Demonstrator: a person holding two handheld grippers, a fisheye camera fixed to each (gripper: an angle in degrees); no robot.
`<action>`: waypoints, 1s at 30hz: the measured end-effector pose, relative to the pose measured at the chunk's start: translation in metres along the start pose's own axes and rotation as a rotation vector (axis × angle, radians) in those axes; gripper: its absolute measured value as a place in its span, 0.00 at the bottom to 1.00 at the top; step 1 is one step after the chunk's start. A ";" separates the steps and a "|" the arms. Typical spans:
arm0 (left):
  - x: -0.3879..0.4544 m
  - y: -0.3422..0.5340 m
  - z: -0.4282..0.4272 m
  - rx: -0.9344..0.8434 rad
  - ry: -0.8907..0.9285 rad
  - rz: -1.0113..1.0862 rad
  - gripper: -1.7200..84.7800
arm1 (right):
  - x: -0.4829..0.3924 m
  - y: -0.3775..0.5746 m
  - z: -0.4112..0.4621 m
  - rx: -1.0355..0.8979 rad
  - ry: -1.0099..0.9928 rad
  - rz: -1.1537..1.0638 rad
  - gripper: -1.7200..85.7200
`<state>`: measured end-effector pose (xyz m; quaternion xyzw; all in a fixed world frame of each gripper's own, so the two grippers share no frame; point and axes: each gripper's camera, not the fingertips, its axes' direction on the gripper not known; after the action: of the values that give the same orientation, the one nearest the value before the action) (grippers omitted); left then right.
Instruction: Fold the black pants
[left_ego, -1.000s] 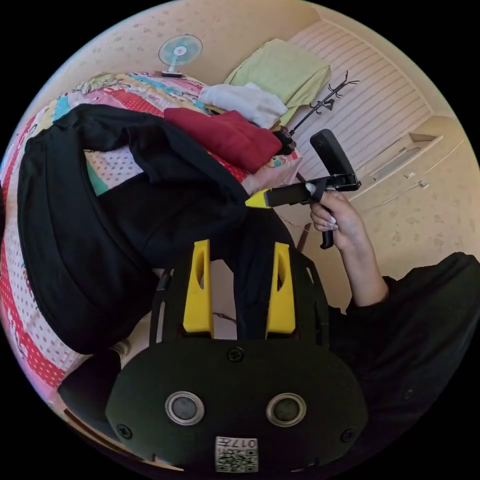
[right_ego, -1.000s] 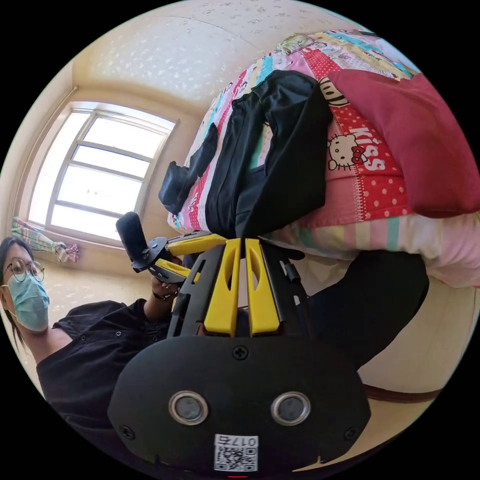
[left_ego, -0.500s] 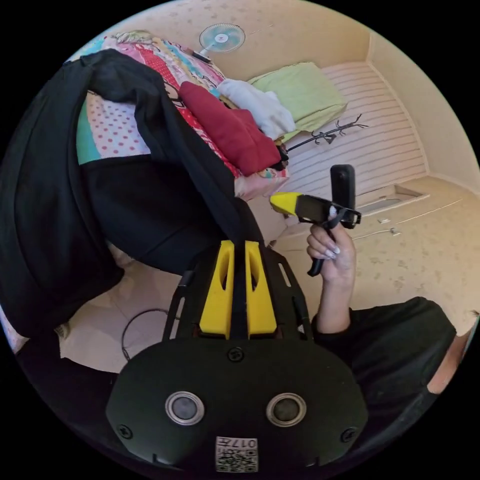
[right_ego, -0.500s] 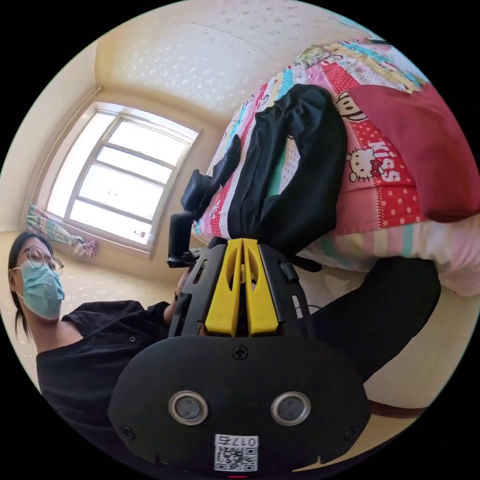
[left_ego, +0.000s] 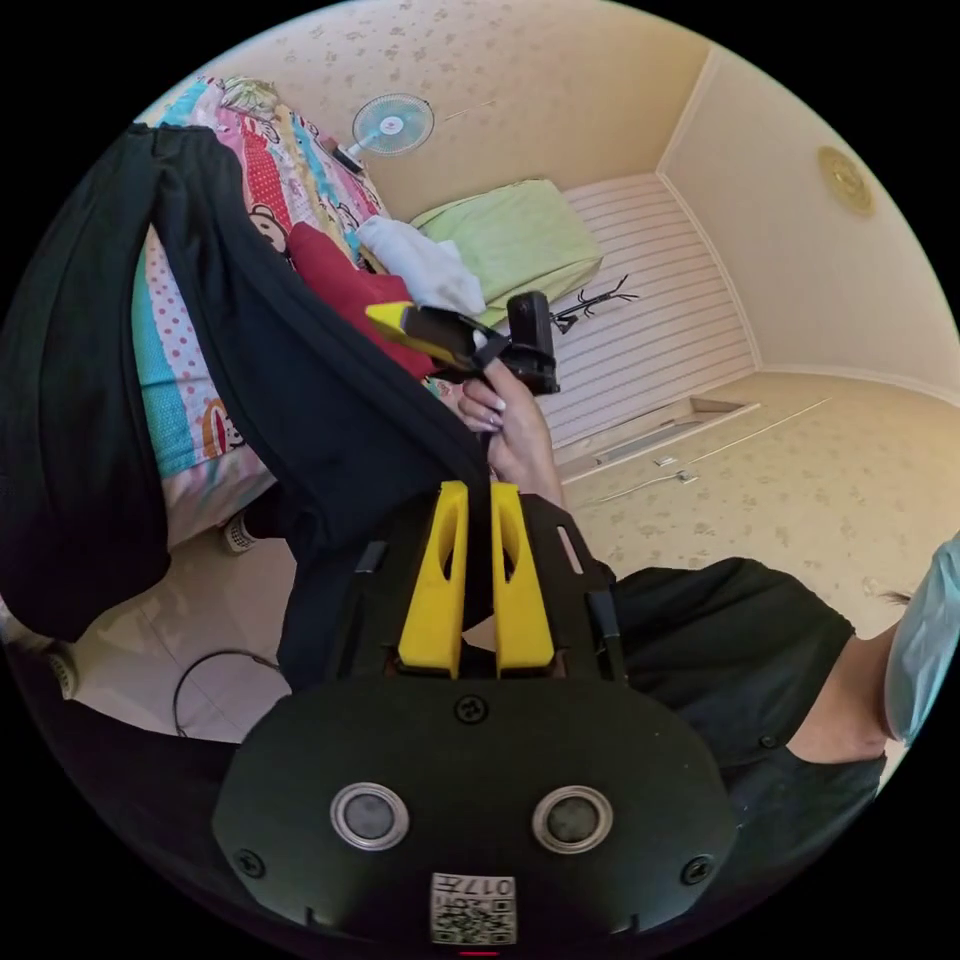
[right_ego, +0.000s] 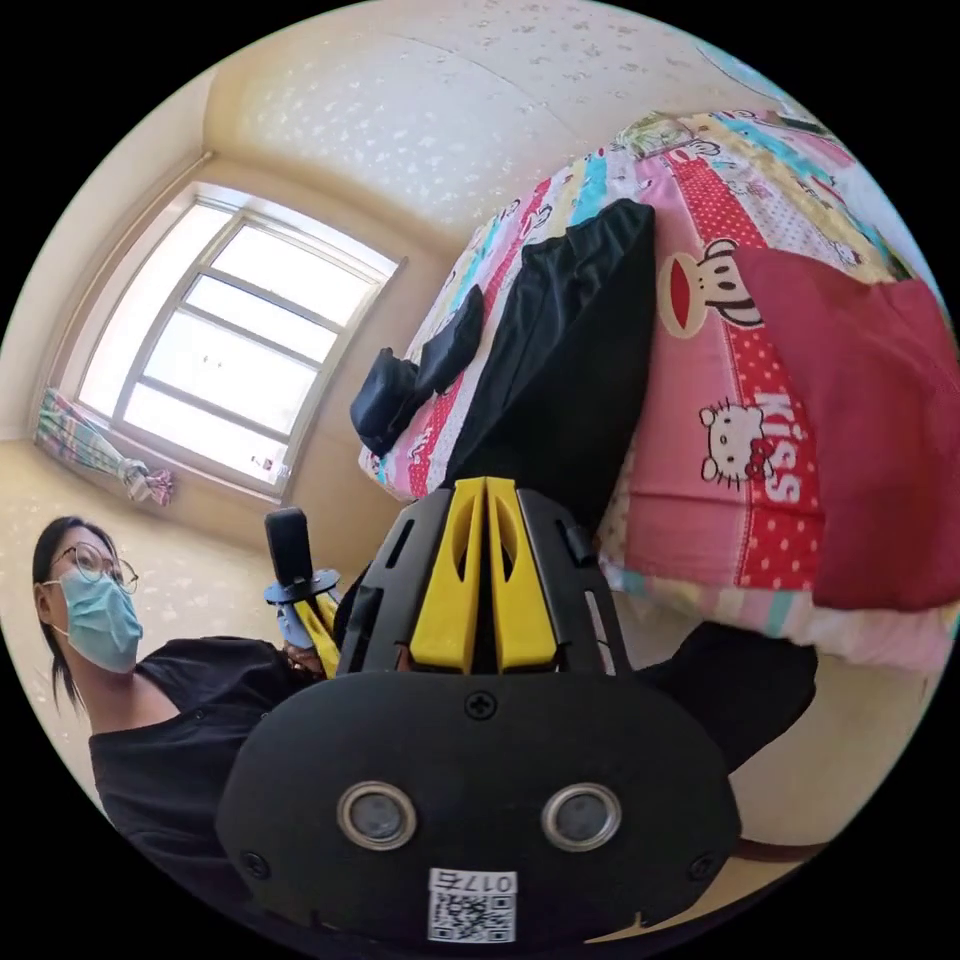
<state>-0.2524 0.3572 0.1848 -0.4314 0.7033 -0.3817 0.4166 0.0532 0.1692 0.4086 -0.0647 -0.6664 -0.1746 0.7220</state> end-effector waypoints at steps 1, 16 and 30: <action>0.000 0.000 -0.006 -0.005 0.013 -0.005 0.07 | -0.001 -0.032 0.009 -0.007 0.028 -0.025 0.04; -0.006 0.006 -0.109 0.099 0.139 -0.089 0.07 | 0.091 -0.267 0.136 0.003 0.527 0.225 0.16; -0.025 0.045 -0.202 0.328 0.179 -0.279 0.07 | 0.035 -0.304 0.188 0.138 0.513 -0.036 0.05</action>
<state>-0.4432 0.4313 0.2241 -0.4155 0.5995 -0.5815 0.3603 -0.2248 -0.0586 0.4199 0.0429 -0.4731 -0.1523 0.8667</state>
